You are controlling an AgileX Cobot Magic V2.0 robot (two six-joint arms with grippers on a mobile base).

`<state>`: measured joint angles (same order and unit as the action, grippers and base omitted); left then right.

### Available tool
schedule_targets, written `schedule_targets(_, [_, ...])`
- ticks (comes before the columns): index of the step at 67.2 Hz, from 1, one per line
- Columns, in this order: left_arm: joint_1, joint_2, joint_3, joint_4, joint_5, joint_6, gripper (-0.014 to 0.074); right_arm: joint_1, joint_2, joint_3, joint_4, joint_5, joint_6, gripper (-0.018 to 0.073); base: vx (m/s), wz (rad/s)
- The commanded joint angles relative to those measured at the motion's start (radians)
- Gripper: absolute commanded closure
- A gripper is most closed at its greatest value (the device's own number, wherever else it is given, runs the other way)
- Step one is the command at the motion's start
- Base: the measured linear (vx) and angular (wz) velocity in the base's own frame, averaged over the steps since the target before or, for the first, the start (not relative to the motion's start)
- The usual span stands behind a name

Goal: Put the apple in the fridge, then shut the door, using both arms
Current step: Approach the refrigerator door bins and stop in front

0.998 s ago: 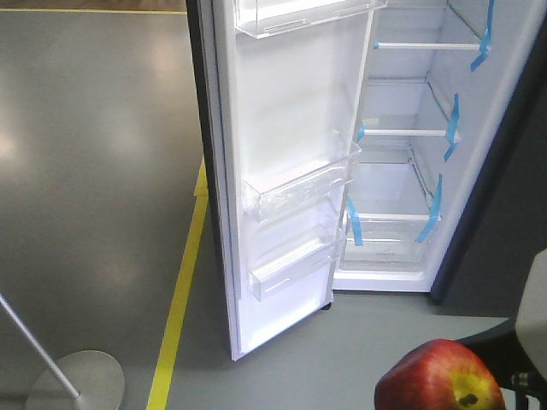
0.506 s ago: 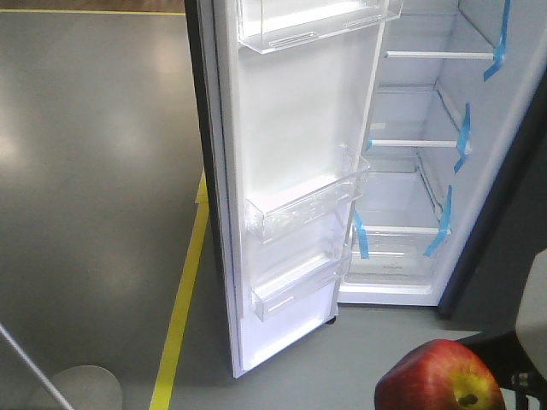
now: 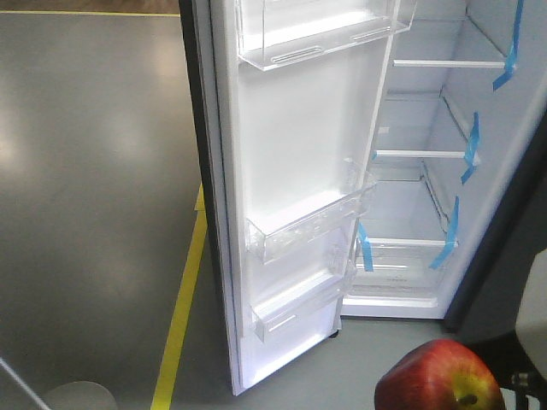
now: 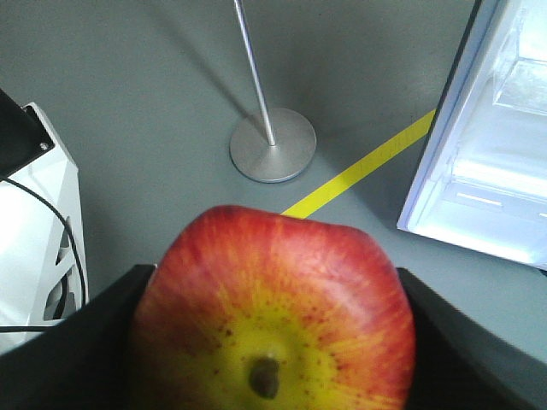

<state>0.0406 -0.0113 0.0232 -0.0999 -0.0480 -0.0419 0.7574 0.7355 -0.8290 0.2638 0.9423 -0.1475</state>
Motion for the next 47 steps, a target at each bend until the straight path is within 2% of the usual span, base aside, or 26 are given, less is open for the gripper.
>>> schedule_targets(1, [0.0,-0.014,-0.015,-0.001,-0.069,-0.011,0.0603,0.001,-0.005,-0.028,0.009,-0.06,-0.009,0.0445,0.1,-0.01])
schedule_targets(47, [0.0,-0.014,-0.015,-0.001,-0.069,-0.011,0.0603,0.001,-0.005,-0.028,0.009,-0.06,-0.009,0.0445,0.09,-0.02])
